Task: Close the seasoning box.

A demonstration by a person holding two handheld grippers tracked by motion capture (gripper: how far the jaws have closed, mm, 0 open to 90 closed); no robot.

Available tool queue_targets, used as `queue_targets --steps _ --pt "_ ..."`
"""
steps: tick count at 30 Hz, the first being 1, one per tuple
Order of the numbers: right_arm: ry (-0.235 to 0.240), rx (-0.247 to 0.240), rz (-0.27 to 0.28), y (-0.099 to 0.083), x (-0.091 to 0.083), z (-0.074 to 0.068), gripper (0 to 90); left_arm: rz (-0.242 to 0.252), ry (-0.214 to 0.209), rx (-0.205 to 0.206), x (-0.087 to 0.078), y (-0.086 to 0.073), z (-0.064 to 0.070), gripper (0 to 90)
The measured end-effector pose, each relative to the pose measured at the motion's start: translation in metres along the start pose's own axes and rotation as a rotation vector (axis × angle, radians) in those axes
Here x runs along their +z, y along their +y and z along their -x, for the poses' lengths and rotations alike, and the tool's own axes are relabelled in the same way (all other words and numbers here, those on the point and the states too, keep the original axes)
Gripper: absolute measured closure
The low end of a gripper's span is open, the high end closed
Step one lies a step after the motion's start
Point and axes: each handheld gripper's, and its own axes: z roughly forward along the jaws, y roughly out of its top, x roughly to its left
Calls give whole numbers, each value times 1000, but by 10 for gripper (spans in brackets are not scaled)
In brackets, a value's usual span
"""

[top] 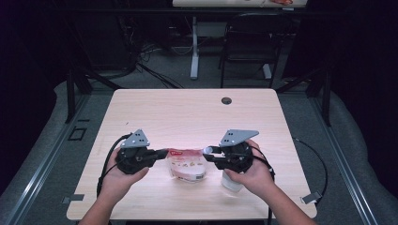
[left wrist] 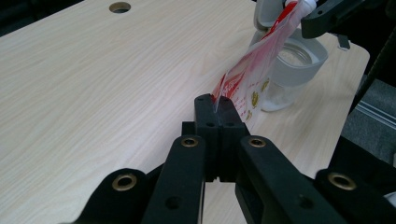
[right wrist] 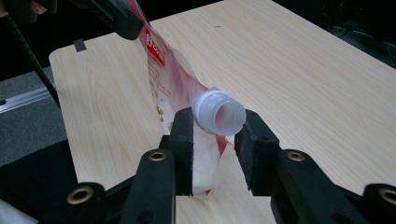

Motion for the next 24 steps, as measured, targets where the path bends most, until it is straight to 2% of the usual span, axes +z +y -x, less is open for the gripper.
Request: queue_targets --steps 8,13,24 --pt "-1 -27 -46 -3 -2 -3 678 -1 -24 1 2 -6 5 900" --pt "11 -25 -42 -4 -2 -2 675 4 -31 2 1 -7 5 895" --pt "-6 -40 -27 0 -11 -3 640 15 -44 -30 -6 -12 0 778"
